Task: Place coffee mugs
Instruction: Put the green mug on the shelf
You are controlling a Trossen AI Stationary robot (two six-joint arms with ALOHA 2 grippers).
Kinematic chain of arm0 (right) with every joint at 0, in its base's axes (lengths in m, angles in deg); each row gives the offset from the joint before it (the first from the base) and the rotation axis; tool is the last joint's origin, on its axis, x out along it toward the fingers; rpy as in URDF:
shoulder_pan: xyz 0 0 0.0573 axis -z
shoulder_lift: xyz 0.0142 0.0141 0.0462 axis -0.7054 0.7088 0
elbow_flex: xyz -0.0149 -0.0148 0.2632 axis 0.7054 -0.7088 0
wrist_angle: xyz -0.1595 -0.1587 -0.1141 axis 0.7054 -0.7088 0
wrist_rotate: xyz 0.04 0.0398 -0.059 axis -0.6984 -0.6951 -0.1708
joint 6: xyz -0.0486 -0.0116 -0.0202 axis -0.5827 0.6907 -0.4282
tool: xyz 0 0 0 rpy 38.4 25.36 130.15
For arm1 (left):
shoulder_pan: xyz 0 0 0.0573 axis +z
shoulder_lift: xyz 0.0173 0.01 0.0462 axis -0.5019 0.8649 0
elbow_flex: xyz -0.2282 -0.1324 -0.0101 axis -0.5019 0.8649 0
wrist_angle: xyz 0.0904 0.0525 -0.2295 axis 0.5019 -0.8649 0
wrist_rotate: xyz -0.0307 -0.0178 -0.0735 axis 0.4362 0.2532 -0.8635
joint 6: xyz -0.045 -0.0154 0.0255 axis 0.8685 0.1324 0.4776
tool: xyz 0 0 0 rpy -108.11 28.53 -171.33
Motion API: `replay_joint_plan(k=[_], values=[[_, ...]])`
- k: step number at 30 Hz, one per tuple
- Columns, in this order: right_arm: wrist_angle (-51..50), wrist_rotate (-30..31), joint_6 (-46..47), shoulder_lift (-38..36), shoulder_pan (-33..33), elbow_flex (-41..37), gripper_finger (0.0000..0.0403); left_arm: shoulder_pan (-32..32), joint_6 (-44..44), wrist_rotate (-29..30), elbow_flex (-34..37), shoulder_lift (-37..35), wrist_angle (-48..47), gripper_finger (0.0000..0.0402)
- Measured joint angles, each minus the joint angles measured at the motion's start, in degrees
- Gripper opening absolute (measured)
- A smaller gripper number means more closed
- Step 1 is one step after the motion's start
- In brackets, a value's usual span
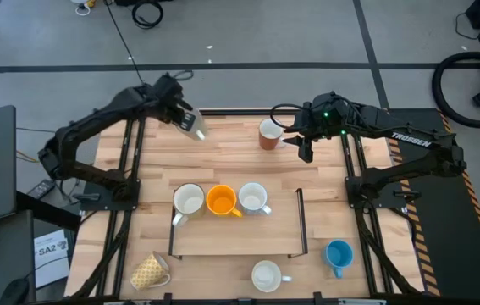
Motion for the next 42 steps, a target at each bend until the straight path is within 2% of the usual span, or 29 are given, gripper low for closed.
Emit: replay_joint_plan(k=[10,18,24,31,42], values=[[0.00,0.00,0.01,0.00,-0.02,0.00,0.0156,-4.50,2.28,1.41,-25.56,0.00,-21.42,0.0033],[0.02,0.00,0.01,0.00,-0.02,0.00,0.0156,-13.99,13.85,1.32,-36.83,0.00,-32.78,0.0033],[0.02,0.00,0.00,0.00,0.00,0.00,0.0156,-23.39,23.83,-0.24,-39.90,0.06,-35.68,0.0033],[0.01,0.00,-0.01,0.00,0.00,0.00,0.0156,-36.48,36.49,-4.83,-40.17,0.71,-35.45,0.0033],[-0.16,0.00,0.00,0.00,-0.02,0.02,0.0156,-56.32,54.86,-4.41,-40.15,4.44,-30.36,0.0033]])
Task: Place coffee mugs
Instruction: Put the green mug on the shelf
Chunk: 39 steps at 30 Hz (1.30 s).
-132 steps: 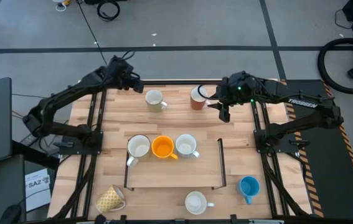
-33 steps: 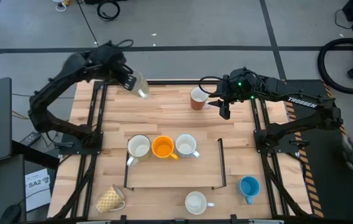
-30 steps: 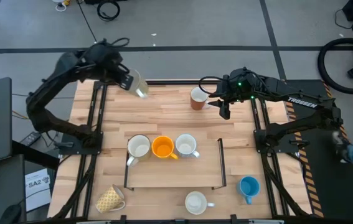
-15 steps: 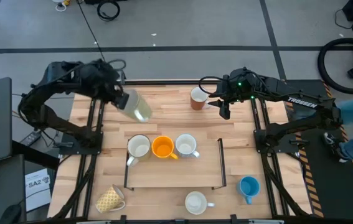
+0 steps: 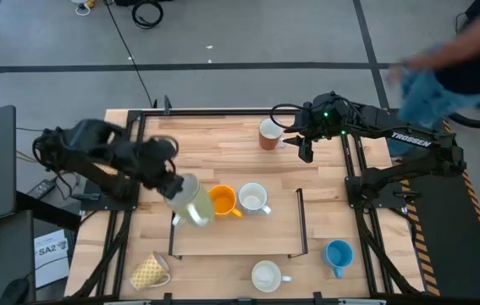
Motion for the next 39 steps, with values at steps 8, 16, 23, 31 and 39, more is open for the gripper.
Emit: replay_joint_plan(k=[8,16,23,31,39], values=[[-0.06,0.00,-0.03,0.00,0.02,0.00,0.0156,-10.07,12.01,-0.44,0.00,4.98,0.38,0.0033],[-0.06,0.00,-0.08,0.00,0.01,0.00,0.0156,-14.80,20.10,0.09,0.00,11.65,-2.92,0.0036],[-0.06,0.00,-0.10,0.00,0.01,0.00,0.0156,-15.47,22.22,1.35,0.04,16.28,-4.97,0.0037],[-0.04,0.00,-0.16,0.00,0.02,0.00,0.0156,-16.63,28.81,2.18,0.07,18.64,-5.28,0.0035],[-0.06,0.02,-0.16,0.00,0.02,0.00,0.0156,-19.92,37.76,4.28,0.07,18.67,-5.29,0.0034]])
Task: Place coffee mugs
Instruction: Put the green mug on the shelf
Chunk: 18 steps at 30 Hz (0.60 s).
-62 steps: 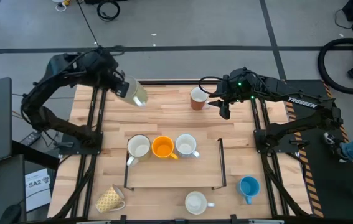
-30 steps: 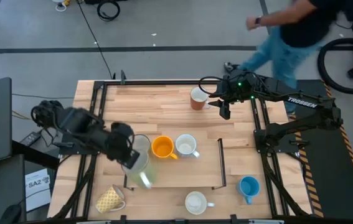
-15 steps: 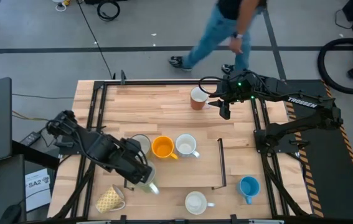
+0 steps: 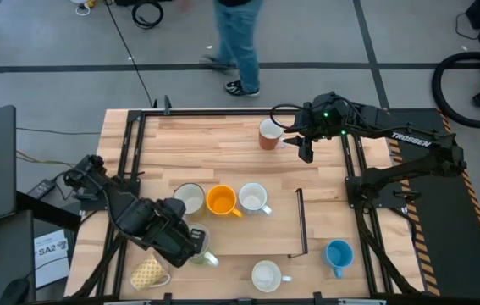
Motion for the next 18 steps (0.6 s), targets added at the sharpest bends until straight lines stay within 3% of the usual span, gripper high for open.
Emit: replay_joint_plan(k=[18], values=[[0.02,0.00,0.00,0.00,-0.01,0.00,0.0156,-0.61,1.80,3.50,0.11,2.21,-0.02,0.0033]])
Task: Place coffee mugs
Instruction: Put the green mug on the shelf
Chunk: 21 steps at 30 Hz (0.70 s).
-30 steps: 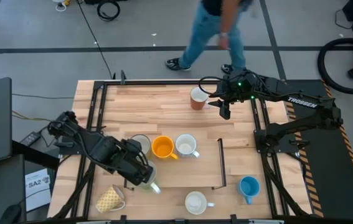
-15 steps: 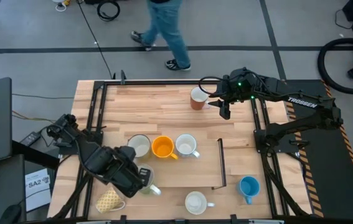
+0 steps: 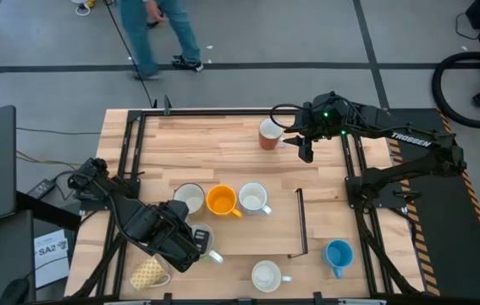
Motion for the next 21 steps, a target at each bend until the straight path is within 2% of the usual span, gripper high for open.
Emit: replay_joint_plan(k=[21], values=[[0.00,0.00,-0.02,0.00,-0.01,0.00,0.0156,0.08,-1.85,0.86,-0.02,-1.96,-0.02,0.0033]])
